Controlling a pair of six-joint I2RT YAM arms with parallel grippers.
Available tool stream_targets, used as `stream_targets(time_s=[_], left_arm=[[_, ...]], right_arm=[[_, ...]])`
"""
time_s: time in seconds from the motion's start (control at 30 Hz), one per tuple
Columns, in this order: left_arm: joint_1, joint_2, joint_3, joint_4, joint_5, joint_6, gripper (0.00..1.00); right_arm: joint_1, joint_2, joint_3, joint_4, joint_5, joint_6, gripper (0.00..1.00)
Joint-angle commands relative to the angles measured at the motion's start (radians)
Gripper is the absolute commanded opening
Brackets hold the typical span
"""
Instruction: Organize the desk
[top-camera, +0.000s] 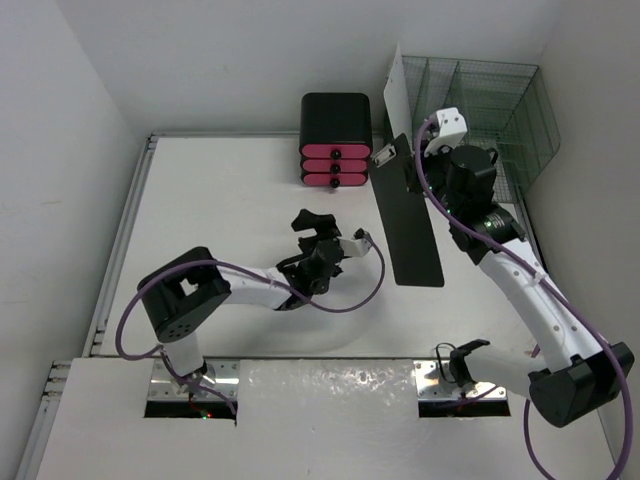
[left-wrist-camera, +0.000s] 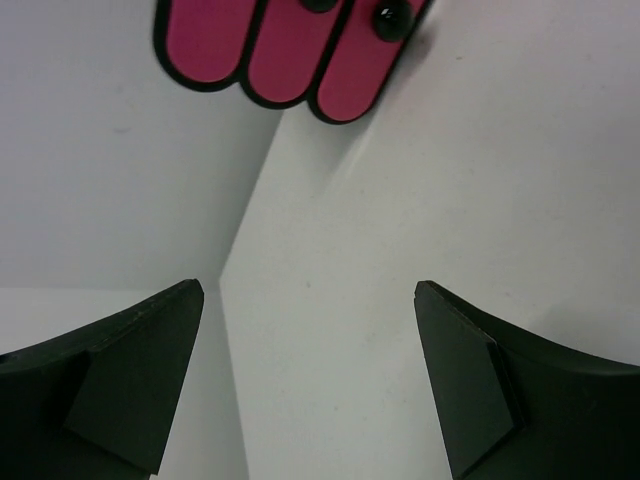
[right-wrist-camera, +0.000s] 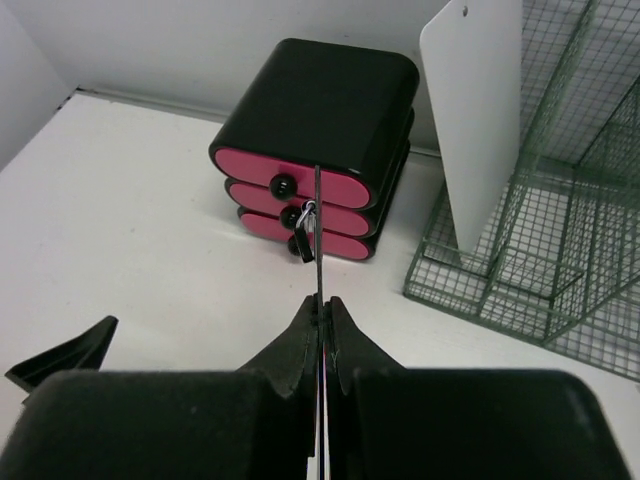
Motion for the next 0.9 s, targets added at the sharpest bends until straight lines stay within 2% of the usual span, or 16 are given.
stream_targets(time_s=[0.0, 0.3, 0.43, 0.67, 0.87], left_arm=[[0.027, -0.050, 0.104, -0.292, 0.083, -0.245, 0.85], [0.141, -0.070, 0.235, -0.547, 0.242, -0.419, 0.85], [0.184, -0.087, 0.239, -0.559, 0.255, -0.444, 0.85], [0.223, -0.119, 0.241, -0.581, 0.273, -0.464, 0.85], [0.269, -0.147, 0.256, -0.618, 0.307, -0.495, 0.85]], right_arm=[[-0.004, -0.010, 0.042, 0.002, 0.037, -0.036, 0.00], [-0.004, -0.023, 0.039, 0.004, 0.053, -0.081, 0.00], [-0.002, -0.024, 0.060, 0.022, 0.062, -0.122, 0.00], [-0.002, -0.030, 0.065, 0.178, 0.188, -0.254, 0.00], [-0.007, 0.022, 0.157, 0.220, 0.252, -0.366, 0.00]])
